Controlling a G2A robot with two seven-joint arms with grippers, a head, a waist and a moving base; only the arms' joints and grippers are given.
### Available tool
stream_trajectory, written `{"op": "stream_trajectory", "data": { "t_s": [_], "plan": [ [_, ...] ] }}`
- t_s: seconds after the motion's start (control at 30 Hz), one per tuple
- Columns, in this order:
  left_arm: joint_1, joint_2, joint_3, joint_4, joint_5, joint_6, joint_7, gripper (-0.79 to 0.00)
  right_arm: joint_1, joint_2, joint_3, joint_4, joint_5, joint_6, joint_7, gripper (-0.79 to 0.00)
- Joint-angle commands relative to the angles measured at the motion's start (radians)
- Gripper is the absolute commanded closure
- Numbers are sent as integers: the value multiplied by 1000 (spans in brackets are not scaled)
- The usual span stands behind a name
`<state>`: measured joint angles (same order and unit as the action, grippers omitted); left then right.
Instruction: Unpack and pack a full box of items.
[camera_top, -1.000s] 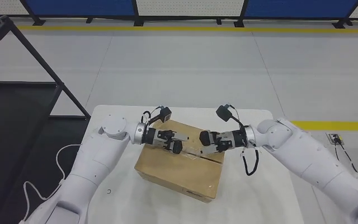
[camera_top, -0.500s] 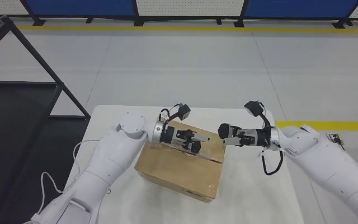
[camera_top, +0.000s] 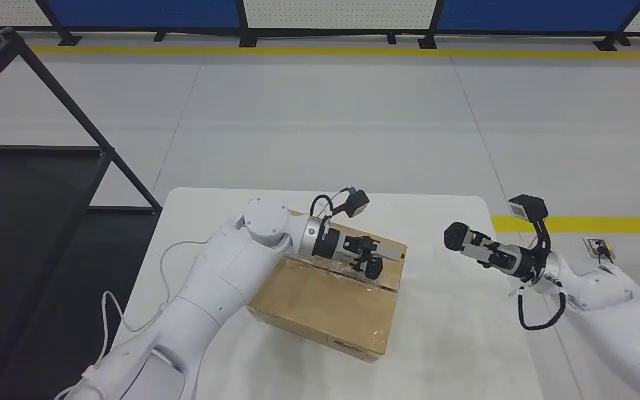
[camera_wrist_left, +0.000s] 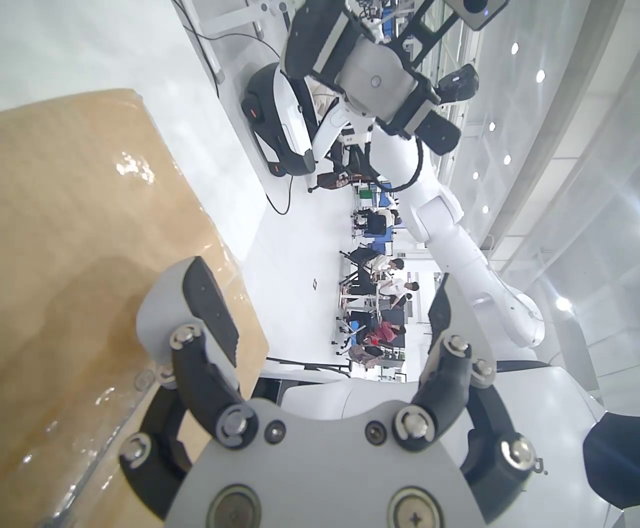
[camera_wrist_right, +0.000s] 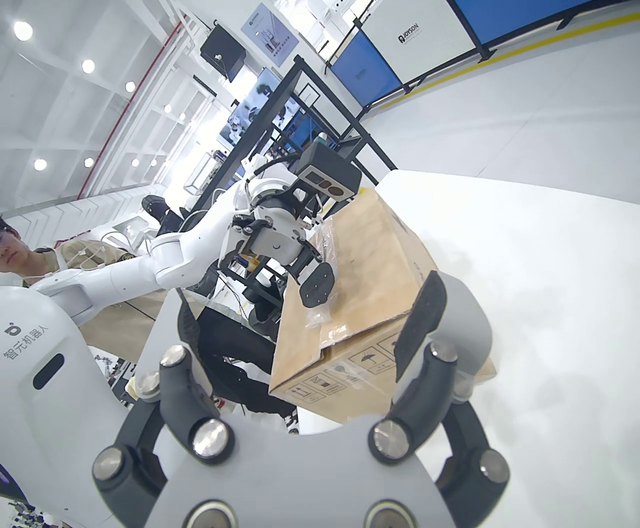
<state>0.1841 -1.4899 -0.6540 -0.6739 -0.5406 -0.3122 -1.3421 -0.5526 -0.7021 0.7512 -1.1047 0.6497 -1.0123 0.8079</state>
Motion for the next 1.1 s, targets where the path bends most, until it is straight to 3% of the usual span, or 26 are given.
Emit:
{"op": "stream_trajectory", "data": {
  "t_s": [0.0,0.23,0.57,0.73,0.83,0.97,1.07],
  "plan": [
    [-7,-9,-1,2,-9,-14,1,-785,-27,2,29,-19,-14,0,0,-785],
    [-32,-15,-27,18,-2,-57,12,-785,-43,-9,55,-37,-38,0,0,-785],
    [-16,44,-145,44,20,-105,36,-785,-27,-25,47,-58,-52,0,0,-785],
    [13,101,-235,50,81,-138,102,-785,-37,-25,-1,-139,42,2,2,-785],
    [48,144,-308,19,114,-154,152,-785,-9,-27,-46,-161,194,111,112,-785],
    [131,205,-423,-86,159,-158,225,-785,40,-47,-43,-180,411,307,307,-785],
    [221,253,-529,-200,210,-136,297,-785,43,-49,-41,-178,418,320,320,-785]
  ]
}}
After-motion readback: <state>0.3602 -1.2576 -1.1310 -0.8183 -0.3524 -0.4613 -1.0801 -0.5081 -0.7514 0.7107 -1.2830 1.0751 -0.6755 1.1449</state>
